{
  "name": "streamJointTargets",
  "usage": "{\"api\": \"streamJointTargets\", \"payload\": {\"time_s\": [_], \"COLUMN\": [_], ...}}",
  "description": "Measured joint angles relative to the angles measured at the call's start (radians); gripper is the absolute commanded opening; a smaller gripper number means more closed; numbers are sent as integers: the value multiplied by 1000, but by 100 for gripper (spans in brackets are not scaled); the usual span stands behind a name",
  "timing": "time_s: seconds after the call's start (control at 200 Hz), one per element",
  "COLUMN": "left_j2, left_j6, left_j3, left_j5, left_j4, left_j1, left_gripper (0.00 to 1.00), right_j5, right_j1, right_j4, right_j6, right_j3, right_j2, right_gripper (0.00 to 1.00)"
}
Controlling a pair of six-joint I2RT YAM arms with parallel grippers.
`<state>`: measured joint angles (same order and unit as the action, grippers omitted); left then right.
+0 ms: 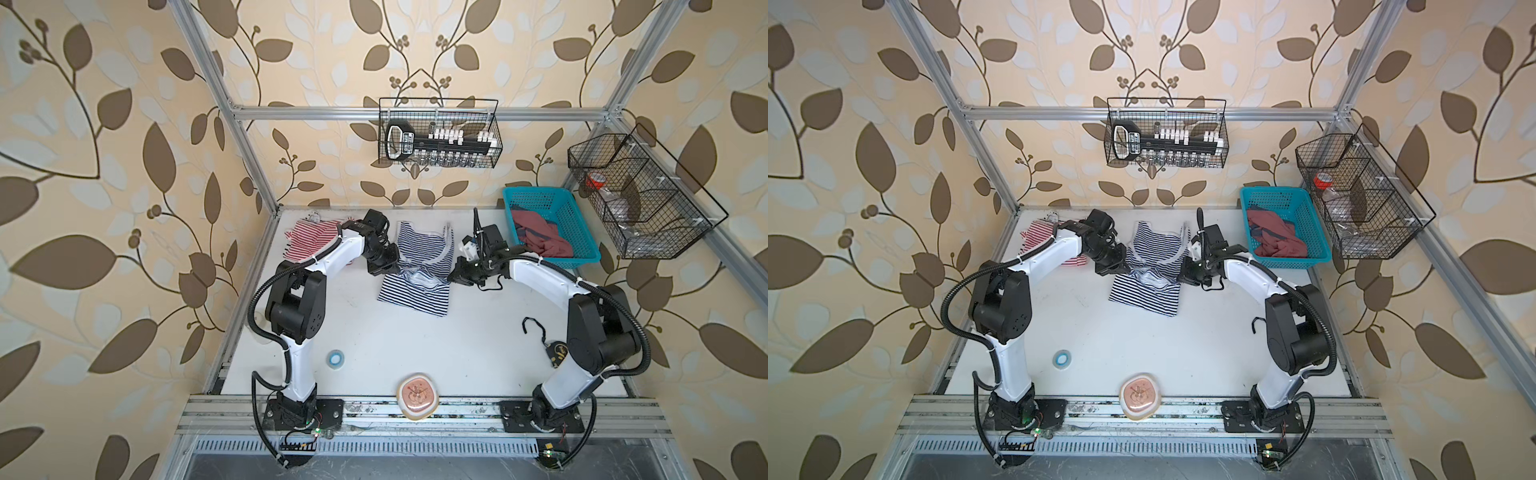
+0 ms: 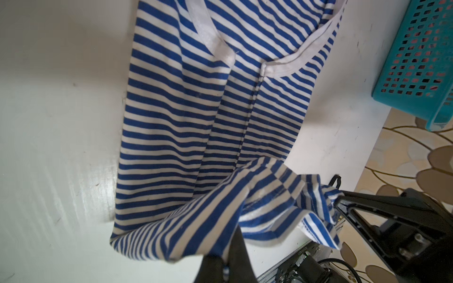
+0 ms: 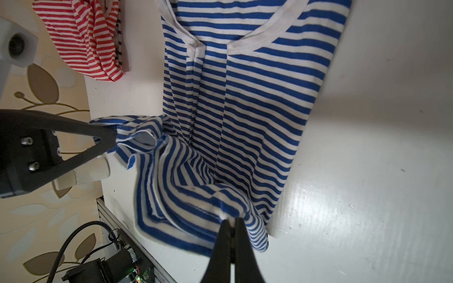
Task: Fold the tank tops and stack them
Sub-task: 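Lift the near hem with both grippers and fold it toward the shoulders, then lay the folded hem onto the neckline and press it down with both grippers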
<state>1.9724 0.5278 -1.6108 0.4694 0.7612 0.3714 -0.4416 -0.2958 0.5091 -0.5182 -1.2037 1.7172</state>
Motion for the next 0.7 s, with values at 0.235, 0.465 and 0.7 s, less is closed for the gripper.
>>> {"api": "streamJointTargets", "payload": {"time_s": [0.235, 0.465, 0.7], "left_j2": [77, 143, 210], "left_j6": [-17, -32, -17], "left_j3": [-102, -156, -159], "left_j5": [14, 26, 39], "left_j4": [31, 42, 15], "left_j1": [-13, -27, -53], "left_gripper": [10, 24, 29], "right_j5": [-10, -21, -40], "right_j1": [17, 32, 57], "right_j4": [10, -4, -34], "right_j6": [4, 3, -18], "right_j3": [-55, -63, -77], "right_j2": [66, 136, 214], "right_gripper": [0, 0, 9]}}
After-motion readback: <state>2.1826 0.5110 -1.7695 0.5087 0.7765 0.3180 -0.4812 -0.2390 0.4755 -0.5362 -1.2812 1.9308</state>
